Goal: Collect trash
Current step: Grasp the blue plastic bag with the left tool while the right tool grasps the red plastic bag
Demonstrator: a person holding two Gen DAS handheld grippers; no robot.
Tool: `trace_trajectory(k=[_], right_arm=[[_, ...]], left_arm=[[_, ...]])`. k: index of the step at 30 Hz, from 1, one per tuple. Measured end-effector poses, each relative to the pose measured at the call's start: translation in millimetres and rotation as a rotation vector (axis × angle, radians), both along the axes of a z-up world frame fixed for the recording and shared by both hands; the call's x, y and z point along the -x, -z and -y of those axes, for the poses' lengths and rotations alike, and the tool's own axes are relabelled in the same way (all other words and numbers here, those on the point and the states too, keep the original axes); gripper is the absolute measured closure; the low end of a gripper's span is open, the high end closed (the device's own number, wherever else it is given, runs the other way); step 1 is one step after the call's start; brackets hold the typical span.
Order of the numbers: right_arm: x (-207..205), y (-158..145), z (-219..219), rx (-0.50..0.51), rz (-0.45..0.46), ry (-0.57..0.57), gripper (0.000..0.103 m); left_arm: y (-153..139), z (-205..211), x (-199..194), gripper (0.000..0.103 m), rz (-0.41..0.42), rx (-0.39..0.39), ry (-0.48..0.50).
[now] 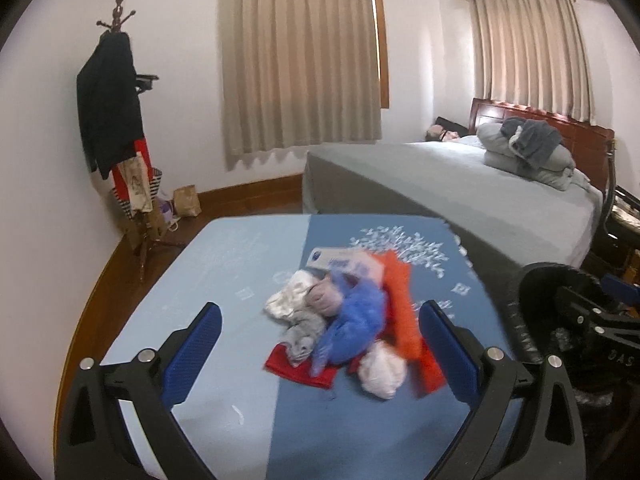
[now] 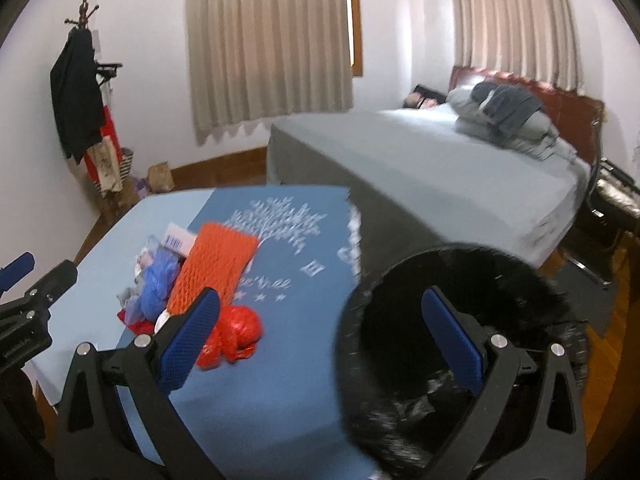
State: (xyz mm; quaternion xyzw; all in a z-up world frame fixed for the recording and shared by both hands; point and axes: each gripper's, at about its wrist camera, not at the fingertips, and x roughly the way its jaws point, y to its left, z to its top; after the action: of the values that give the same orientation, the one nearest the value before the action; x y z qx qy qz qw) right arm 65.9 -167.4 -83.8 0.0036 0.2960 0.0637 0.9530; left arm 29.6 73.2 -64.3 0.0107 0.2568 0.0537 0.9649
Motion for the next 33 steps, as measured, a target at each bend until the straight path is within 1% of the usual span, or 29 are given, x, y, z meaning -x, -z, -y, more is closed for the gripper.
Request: trace_trajectory(k=[3, 6, 9, 11, 15, 18, 21, 22, 23, 25, 26, 28, 30, 33], right_arm=[[-11.2, 12.7, -15.2, 0.015, -0.021, -0.027, 0.005], [-23.0, 27.2, -28.6, 0.03, -0.044, -0.052, 0.005], [-35.6, 43.2, -42.8, 0.043, -0.084, -0.083, 0.011], [-40.5, 51.6, -49.1, 0.048, -0.103, -0.104, 0.017], [-49.7, 66.9, -60.3, 0.049, -0.15, -0.131, 0.018], [-54.9, 74.8, -67.4, 0.063, -0.172, -0.148, 0.021], [-60.5, 83.1, -71.1, 0.055, -0.21, -0.18, 0.031], [-61.9, 85.6, -71.7, 0.046, -0.224, -0.194, 0.037], [-62.3, 87.8, -72.1, 0.027, -0.242, -0.222, 0.047], [-62.8, 89.7, -72.6, -0.001, -0.258, -0.259, 0.058], [-61.6, 88.6, -71.8, -0.008, -0.257, -0.264, 0.061], [-59.8, 85.2, -68.9, -0.025, -0.262, -0.277, 0.065], [-56.8, 77.8, -65.2, -0.039, -0.249, -0.281, 0.066], [-52.2, 66.9, -62.0, -0.021, -0.216, -0.272, 0.066]], left_arm=[[13.2, -8.8, -7.8, 0.006, -0.035, 0.006, -0.01], [24.4, -16.2, -12.7, 0.006, -0.048, 0.012, -0.019], [32.5, -21.5, -17.9, 0.006, -0.068, 0.016, -0.029], [36.0, -25.8, -18.8, 0.007, -0.072, 0.03, -0.03], [44.2, -30.0, -24.9, 0.011, -0.09, 0.031, -0.027], [49.8, -30.8, -31.6, 0.013, -0.106, 0.039, -0.023], [54.1, -31.7, -36.3, 0.015, -0.122, 0.049, -0.019], [55.5, -31.5, -38.0, 0.015, -0.128, 0.049, -0.015], [55.7, -32.2, -38.2, 0.015, -0.129, 0.052, -0.008], [55.5, -30.2, -39.7, 0.015, -0.121, 0.054, 0.001], [55.5, -28.7, -40.9, 0.016, -0.12, 0.053, 0.01], [56.3, -22.9, -44.5, 0.021, -0.123, 0.044, 0.033], [57.5, -17.7, -49.3, 0.028, -0.125, 0.036, 0.055], [58.2, -11.5, -55.0, 0.032, -0.123, 0.038, 0.076]])
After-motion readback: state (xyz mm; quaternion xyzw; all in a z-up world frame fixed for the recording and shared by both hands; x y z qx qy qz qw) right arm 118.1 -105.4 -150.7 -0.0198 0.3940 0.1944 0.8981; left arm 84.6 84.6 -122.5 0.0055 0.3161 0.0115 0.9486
